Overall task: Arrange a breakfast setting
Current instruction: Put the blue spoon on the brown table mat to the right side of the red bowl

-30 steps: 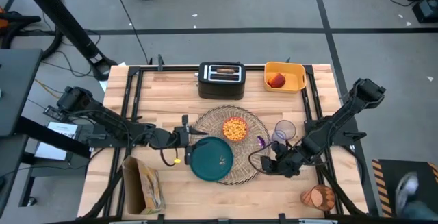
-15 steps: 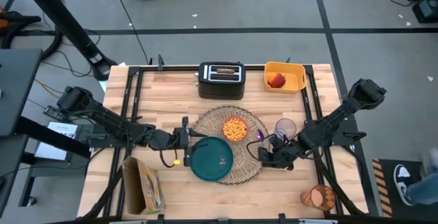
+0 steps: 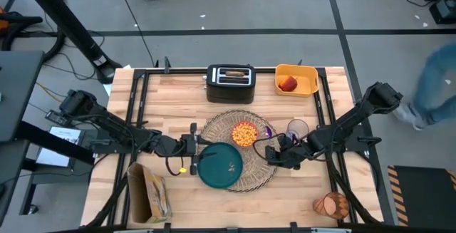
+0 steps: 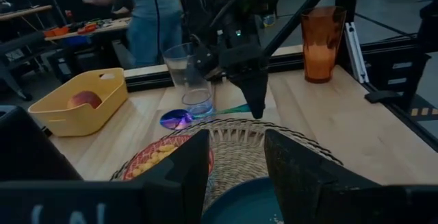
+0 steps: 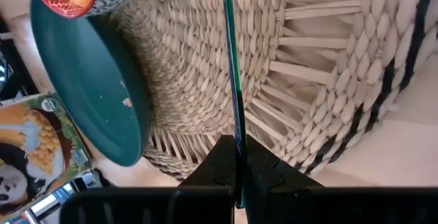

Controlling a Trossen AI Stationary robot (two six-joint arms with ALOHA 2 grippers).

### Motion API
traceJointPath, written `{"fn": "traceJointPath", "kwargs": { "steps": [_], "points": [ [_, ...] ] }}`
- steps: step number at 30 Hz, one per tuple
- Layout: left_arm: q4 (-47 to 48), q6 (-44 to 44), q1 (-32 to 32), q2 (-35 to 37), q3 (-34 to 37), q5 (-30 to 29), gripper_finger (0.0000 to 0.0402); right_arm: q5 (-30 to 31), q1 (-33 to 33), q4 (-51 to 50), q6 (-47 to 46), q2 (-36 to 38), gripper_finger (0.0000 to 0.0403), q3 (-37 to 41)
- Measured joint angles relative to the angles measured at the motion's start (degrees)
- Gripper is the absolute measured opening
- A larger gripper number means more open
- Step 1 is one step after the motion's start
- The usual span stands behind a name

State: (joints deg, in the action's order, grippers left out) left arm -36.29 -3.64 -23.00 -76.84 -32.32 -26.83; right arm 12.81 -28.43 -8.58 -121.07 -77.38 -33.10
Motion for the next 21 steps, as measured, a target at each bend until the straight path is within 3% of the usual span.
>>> {"fn": "traceJointPath", "kwargs": {
  "steps": [10, 16, 21],
  "points": [
    [0.1, 0.0, 0.0, 0.0, 0.0, 0.0, 0.0149, 4.2, -3.8, 3.8, -4.8, -3.4, 0.0009, 0.0],
    [0.1, 0.0, 0.0, 0.0, 0.0, 0.0, 0.0149, 4.1, -3.7, 11.6, -4.4, -9.7, 0.0009, -0.1],
    [0.1, 0.0, 0.0, 0.0, 0.0, 0.0, 0.0149, 2.3, -1.9, 11.5, -4.0, -11.2, 0.0009, -0.1]
  ]
}}
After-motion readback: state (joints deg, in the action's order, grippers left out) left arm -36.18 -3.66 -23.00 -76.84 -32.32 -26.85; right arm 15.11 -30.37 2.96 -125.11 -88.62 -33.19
